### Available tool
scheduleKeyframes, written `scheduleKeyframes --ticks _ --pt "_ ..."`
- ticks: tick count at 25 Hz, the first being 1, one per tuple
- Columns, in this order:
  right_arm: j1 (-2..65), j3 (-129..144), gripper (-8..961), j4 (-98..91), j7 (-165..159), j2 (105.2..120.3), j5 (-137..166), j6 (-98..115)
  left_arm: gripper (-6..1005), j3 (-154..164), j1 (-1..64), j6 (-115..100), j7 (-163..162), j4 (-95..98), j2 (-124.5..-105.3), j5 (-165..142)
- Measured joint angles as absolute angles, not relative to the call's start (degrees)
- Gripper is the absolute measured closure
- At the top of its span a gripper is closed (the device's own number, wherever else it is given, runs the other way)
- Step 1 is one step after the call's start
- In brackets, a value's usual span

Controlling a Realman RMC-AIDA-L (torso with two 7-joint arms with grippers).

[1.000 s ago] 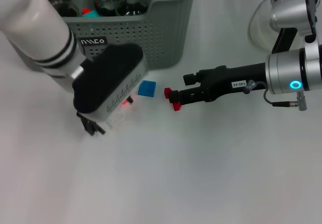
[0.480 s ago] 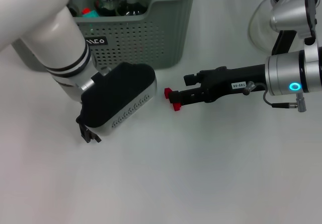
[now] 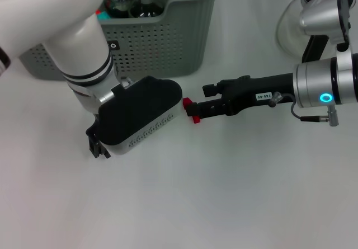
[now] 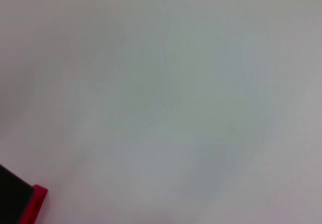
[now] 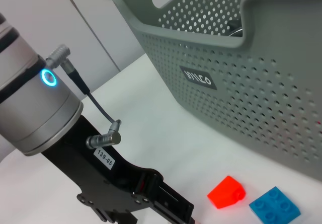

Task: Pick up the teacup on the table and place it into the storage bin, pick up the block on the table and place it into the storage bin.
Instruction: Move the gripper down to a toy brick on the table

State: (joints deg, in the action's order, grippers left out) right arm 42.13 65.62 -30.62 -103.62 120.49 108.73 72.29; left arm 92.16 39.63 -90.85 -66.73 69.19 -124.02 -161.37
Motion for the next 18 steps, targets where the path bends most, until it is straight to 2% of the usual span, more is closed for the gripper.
scheduleKeyframes --ticks 18 --pt "41.75 65.47 39 -29.65 -102.13 120.50 108.72 72.48 52 94.87 42.06 -87.61 -69.47 66.34 -124.45 -162.77"
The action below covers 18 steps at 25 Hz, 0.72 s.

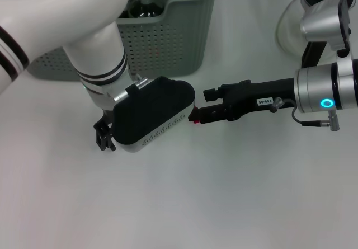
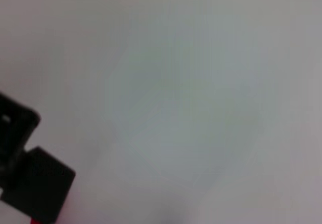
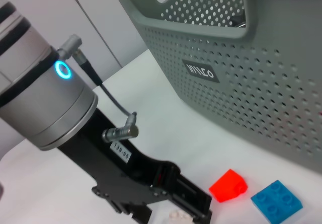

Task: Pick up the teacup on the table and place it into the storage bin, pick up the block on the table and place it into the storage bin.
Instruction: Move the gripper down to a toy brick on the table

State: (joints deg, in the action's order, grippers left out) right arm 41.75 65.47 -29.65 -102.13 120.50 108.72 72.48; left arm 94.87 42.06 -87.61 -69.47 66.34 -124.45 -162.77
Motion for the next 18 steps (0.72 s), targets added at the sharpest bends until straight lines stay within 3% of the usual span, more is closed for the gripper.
scheduleKeyframes --ticks 16,18 --pt "41.25 65.30 39 -29.05 -101.35 120.41 108.72 72.37 51 96.31 43.42 -87.06 -71.72 64.52 -124.54 -163.62" --pt "41.15 65.30 39 -29.02 -101.31 120.41 108.72 72.35 148 96.38 43.43 -87.02 -71.89 64.52 -124.54 -163.63"
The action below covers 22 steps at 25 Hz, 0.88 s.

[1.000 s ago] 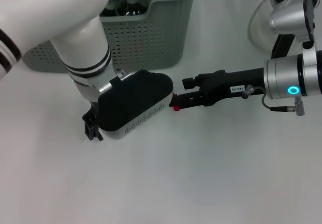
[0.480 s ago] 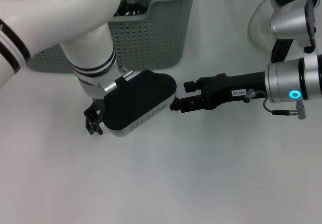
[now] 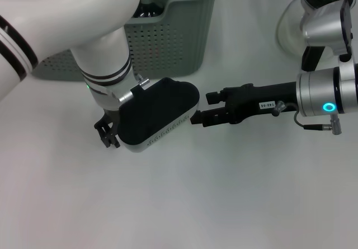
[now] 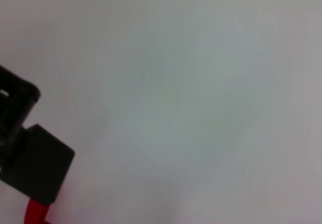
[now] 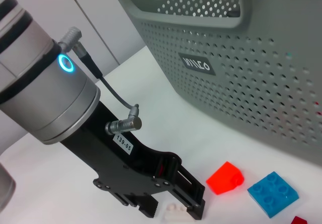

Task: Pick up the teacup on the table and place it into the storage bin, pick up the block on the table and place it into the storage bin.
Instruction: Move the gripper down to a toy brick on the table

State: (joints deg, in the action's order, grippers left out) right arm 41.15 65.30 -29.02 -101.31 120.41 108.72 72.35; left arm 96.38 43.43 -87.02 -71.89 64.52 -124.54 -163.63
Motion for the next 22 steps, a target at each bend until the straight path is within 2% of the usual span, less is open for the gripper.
scheduleKeyframes --ticks 6,22 --pt "40.97 65.29 40 -28.99 -101.06 120.41 108.72 72.33 355 96.46 43.62 -86.76 -72.65 64.51 -124.54 -163.65" --pt "40.77 65.20 40 -28.74 -100.00 120.41 108.71 72.33 357 97.39 43.59 -86.87 -74.62 63.99 -124.54 -163.65"
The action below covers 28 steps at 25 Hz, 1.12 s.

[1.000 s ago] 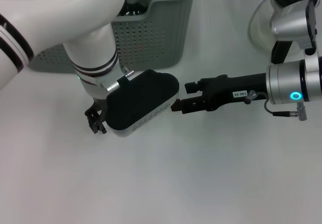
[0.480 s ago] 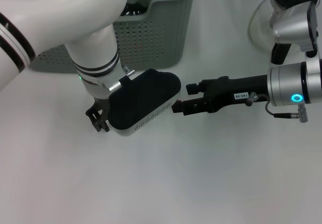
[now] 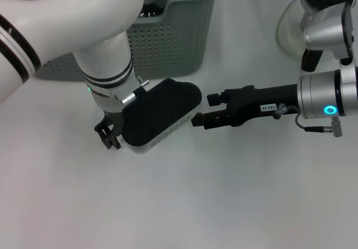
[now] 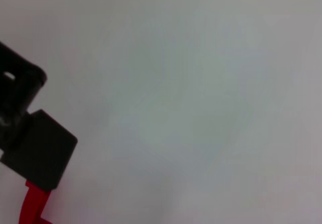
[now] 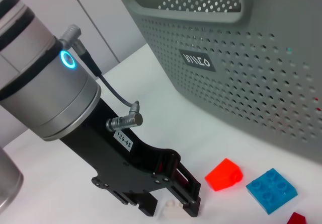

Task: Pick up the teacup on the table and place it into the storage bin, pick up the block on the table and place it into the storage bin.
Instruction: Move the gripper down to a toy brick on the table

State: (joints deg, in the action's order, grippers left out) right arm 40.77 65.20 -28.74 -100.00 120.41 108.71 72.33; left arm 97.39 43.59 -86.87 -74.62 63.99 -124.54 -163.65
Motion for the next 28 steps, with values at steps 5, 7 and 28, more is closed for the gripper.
scheduleKeyframes --ticks 5,7,28 --pt "40.69 65.21 40 -28.67 -100.00 120.41 108.67 72.34 358 97.69 43.59 -86.63 -75.24 63.91 -124.54 -163.65" --pt "40.69 65.24 40 -28.67 -100.00 120.41 108.66 72.34 364 97.87 43.60 -86.62 -75.52 63.89 -124.54 -163.65" --pt "40.51 65.67 41 -27.70 -99.04 120.44 108.63 72.36 587 98.90 44.03 -86.37 -77.92 63.64 -124.54 -163.65"
